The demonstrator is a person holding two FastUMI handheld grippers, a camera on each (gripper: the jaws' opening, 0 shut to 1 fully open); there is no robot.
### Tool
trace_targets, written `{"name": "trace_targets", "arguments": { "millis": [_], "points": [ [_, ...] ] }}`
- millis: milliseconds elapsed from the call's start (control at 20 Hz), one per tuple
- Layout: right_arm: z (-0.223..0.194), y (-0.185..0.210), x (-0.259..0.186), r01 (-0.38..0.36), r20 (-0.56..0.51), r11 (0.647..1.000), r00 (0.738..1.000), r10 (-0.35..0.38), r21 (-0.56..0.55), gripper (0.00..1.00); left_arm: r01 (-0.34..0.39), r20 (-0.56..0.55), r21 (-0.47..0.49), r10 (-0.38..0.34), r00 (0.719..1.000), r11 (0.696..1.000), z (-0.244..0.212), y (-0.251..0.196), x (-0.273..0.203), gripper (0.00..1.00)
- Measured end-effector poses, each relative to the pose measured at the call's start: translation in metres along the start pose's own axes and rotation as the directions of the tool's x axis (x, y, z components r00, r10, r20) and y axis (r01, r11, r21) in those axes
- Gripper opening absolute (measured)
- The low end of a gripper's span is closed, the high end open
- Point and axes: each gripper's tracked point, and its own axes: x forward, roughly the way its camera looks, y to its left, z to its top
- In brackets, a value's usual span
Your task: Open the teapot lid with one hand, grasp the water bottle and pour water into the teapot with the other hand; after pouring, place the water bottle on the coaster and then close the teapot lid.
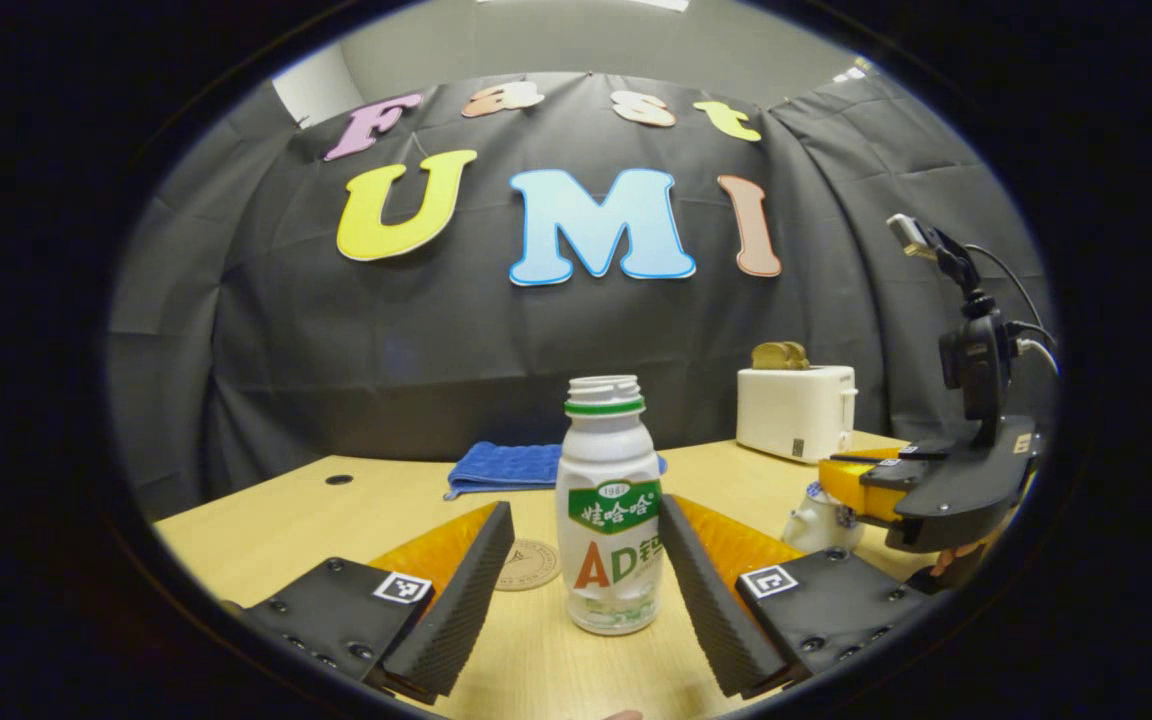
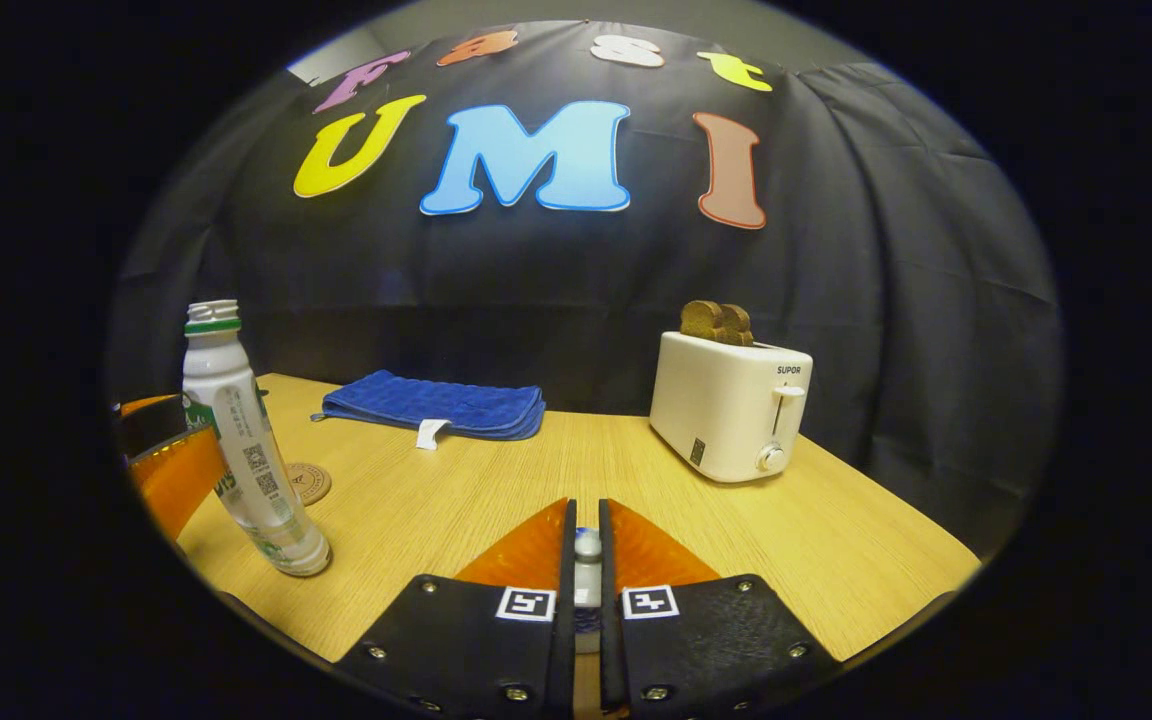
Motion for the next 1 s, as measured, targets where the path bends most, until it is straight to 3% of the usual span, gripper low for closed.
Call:
{"name": "trace_targets", "arguments": {
  "millis": [100, 300, 550, 750, 850, 1000],
  "points": [
    [0.017, 0.003, -0.009, -0.019, 0.064, 1.000, 0.998, 0.017, 0.025, 0.10, -0.004, 0.002, 0.003, 0.004, 1.000, 1.000, 0.000, 0.001, 0.000, 1.00],
    [0.017, 0.023, -0.027, -0.080, 0.088, 0.997, 0.993, 0.081, -0.010, 0.10, 0.005, -0.014, 0.009, -0.005, 1.000, 1.000, -0.004, -0.008, 0.015, 1.00],
    [0.020, 0.022, -0.030, -0.092, 0.108, 0.996, 0.990, 0.092, -0.003, 0.10, -0.005, -0.072, -0.007, 0.005, 0.997, 1.000, -0.021, -0.012, 0.038, 1.00],
    [0.027, 0.019, -0.040, -0.106, 0.143, 0.994, 0.984, 0.105, -0.002, 0.10, 0.017, -0.118, -0.024, -0.020, 0.993, 1.000, -0.033, -0.013, 0.060, 0.83],
    [0.027, 0.022, -0.055, -0.127, 0.148, 0.992, 0.981, 0.125, 0.010, 0.10, 0.010, -0.124, -0.023, -0.013, 0.992, 1.000, -0.032, -0.010, 0.055, 0.82],
    [0.016, 0.022, -0.115, -0.140, 0.171, 0.989, 0.976, 0.131, 0.038, 0.10, 0.037, -0.139, 0.035, -0.032, 0.990, 0.999, -0.030, -0.011, 0.054, 0.77]
  ]
}}
